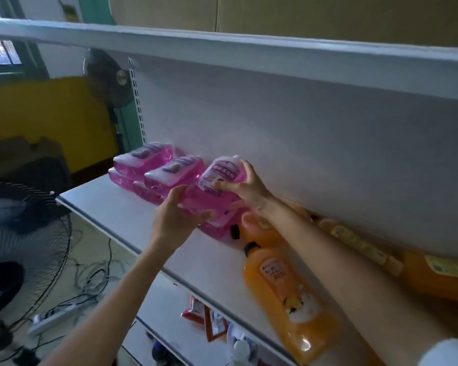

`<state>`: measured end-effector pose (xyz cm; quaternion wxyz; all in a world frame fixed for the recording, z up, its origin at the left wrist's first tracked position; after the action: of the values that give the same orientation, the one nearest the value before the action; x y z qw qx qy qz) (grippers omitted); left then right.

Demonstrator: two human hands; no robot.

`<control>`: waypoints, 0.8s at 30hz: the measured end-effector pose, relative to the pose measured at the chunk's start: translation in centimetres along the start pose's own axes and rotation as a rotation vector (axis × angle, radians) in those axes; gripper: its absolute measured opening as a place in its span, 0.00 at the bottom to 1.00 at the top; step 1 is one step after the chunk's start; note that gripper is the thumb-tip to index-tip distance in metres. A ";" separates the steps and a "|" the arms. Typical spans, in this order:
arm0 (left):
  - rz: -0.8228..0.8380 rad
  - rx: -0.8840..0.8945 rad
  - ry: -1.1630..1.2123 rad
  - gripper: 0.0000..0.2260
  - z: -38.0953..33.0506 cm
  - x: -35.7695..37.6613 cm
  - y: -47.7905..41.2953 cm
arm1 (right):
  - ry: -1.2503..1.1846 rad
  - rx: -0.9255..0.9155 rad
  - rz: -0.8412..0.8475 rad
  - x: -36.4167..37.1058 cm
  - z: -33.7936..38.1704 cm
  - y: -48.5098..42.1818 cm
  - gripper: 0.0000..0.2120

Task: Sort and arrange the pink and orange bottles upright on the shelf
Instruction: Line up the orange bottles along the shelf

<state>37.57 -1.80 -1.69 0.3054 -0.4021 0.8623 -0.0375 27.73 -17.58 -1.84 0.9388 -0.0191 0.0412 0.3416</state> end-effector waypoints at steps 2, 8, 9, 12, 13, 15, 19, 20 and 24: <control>-0.008 0.014 -0.158 0.33 0.8 0.0 -1.0 | 0.056 -0.004 -0.010 0.3 -0.1 -1.6 0.52; -0.100 0.238 -0.452 0.33 2.1 0.8 -2.7 | 0.881 -0.057 -0.128 0.3 0.5 -3.5 0.37; -0.100 0.264 -0.468 0.32 2.4 1.0 -2.9 | 0.886 -0.045 -0.141 0.4 0.4 -3.4 0.37; -0.169 0.430 -0.453 0.29 1.6 0.7 -2.9 | 0.794 -0.056 -0.221 -0.3 0.1 -2.1 0.30; -0.191 0.503 -0.430 0.27 1.1 0.7 -2.7 | 0.775 -0.068 -0.261 -0.9 0.1 -1.3 0.27; -0.185 0.631 -0.374 0.25 0.1 0.9 -2.1 | 0.771 -0.087 -0.329 -2.3 0.3 0.7 0.23; -0.038 0.829 -0.271 0.16 -2.4 2.5 0.1 | 0.780 -0.070 -0.450 -4.9 0.5 5.4 0.21; 0.021 0.877 -0.256 0.14 -3.0 3.1 0.9 | 0.771 -0.059 -0.483 -5.6 0.6 6.7 0.20; 0.379 0.996 -0.104 0.12 -4.6 6.4 4.8 | 0.786 0.035 -0.514 -7.5 0.5 12.6 0.16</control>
<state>28.62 -3.98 -2.59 0.5029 -0.0472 0.7814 -0.3664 13.96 -12.67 -0.76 0.9062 -0.1409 0.3934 0.0643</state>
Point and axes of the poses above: each hand's wrist, its own y-axis away from the middle knuckle, its own x-axis out of the palm, z = x × y, the point moved 6 cm from there along -y, towards the middle knuckle, and after that the axes turned 1 degree about -y, right-handed, at the moved point
